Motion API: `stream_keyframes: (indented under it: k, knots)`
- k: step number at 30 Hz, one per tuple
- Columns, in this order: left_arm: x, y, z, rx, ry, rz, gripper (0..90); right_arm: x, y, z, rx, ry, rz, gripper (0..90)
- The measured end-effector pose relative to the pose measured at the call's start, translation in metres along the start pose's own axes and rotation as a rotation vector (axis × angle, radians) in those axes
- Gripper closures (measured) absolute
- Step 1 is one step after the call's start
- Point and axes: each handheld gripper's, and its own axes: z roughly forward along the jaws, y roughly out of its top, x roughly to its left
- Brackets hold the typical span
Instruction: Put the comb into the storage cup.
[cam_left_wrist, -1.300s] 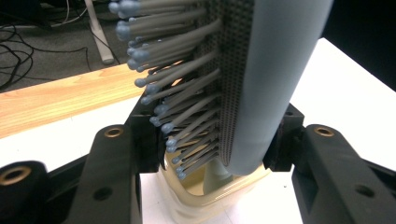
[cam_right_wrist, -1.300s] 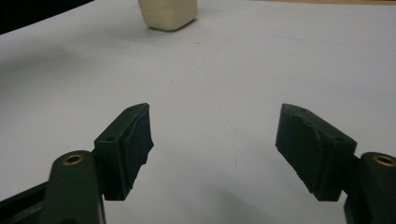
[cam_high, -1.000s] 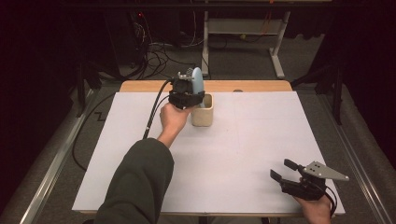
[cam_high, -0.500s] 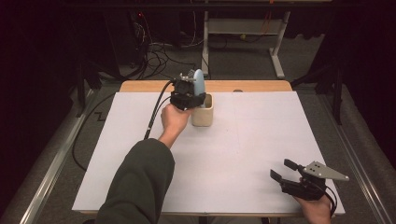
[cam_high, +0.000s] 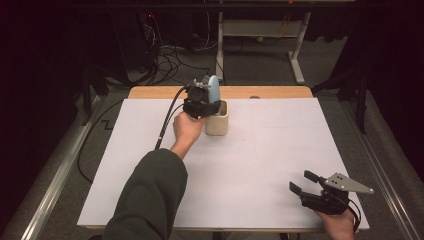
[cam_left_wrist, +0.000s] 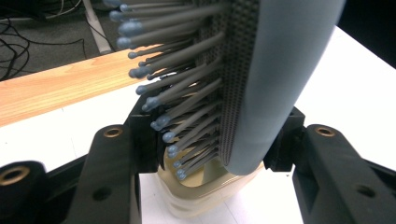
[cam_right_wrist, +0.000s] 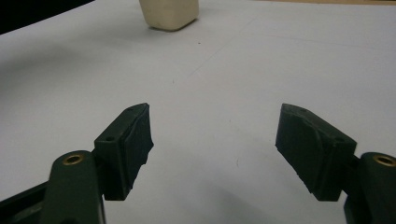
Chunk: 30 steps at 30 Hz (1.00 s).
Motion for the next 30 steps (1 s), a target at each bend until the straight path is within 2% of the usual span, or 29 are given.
stream_keyframes:
  k: [10,30]
  knots:
    - [0.0001,-0.0009,0.0016,0.006,-0.002,0.000,50.2,0.0001,-0.0001,0.0001,0.001,0.000,0.002,27.3]
    - [0.0009,-0.0034,0.0039,0.018,0.015,0.032,47.0,0.0002,-0.0002,0.0004,0.004,0.002,-0.001,27.2]
